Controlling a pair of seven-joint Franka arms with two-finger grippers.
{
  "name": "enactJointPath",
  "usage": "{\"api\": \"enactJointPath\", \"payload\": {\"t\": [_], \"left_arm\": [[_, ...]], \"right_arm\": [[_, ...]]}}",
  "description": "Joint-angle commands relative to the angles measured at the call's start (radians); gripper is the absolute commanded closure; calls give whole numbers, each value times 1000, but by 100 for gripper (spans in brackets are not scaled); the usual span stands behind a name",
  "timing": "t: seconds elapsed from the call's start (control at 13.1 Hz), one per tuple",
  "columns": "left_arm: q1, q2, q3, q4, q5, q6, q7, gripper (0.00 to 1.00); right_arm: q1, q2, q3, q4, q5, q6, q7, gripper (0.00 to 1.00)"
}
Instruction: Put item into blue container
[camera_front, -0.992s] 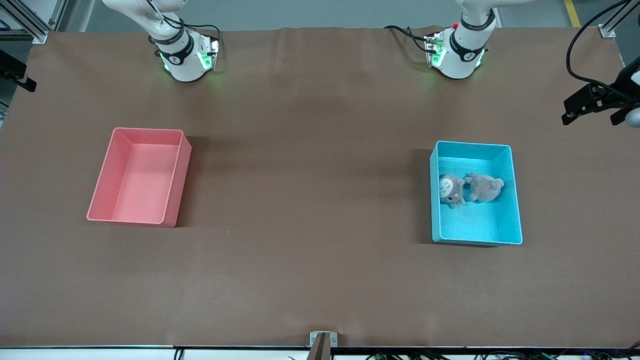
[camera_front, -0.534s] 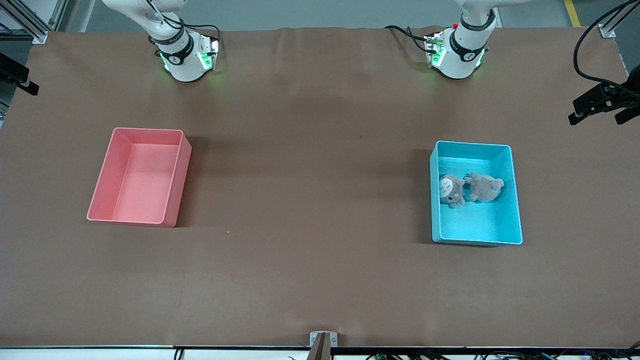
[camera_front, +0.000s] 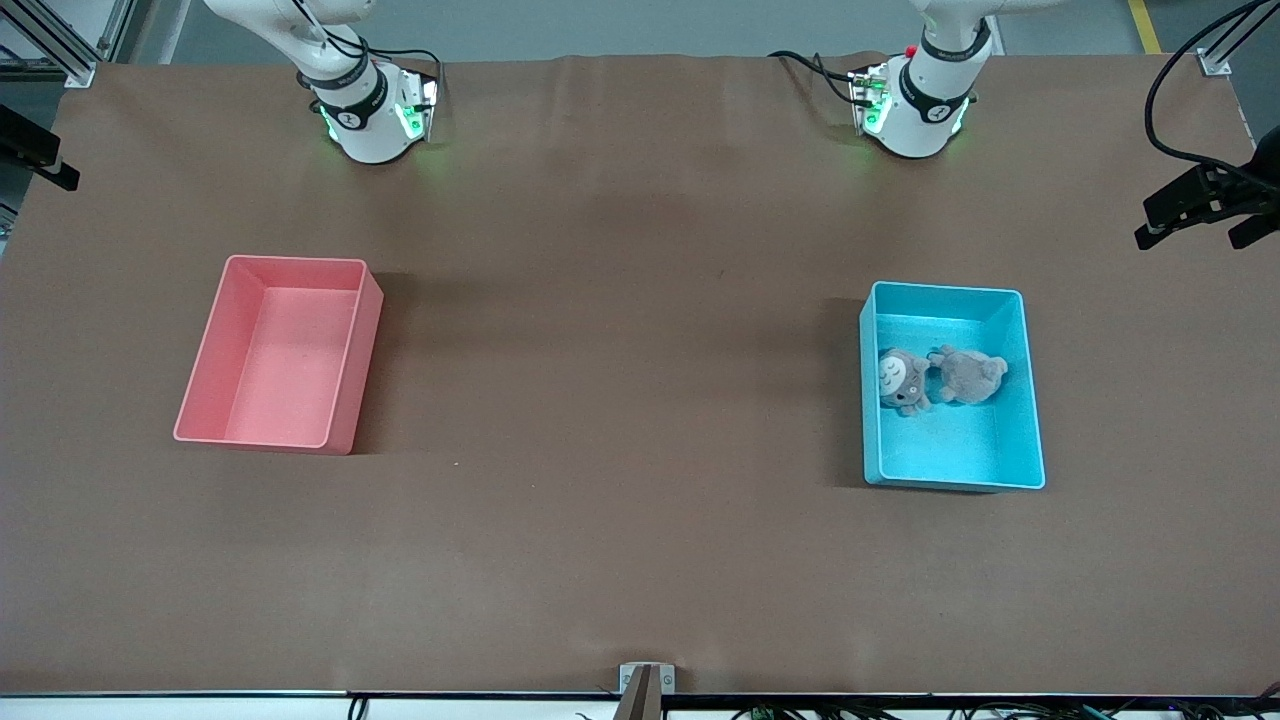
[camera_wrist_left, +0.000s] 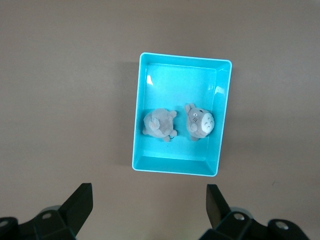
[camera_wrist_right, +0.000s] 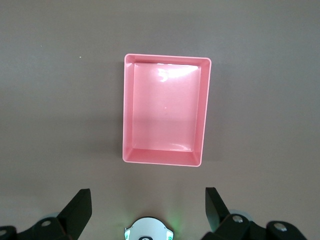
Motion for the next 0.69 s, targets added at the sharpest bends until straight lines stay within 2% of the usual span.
{"api": "enactJointPath", "payload": {"t": [0.0, 0.15, 0.61], "left_arm": [[-1, 19, 0, 23, -4, -1, -8, 0], [-4, 23, -3, 23, 40, 0, -8, 0], [-6, 24, -3, 23, 36, 0, -9, 0]], "right_arm": [[-13, 1, 6, 5, 29, 0, -9, 0], [-13, 1, 6, 5, 29, -3, -11, 0], [-13, 1, 6, 4, 28, -6, -11, 0]]}}
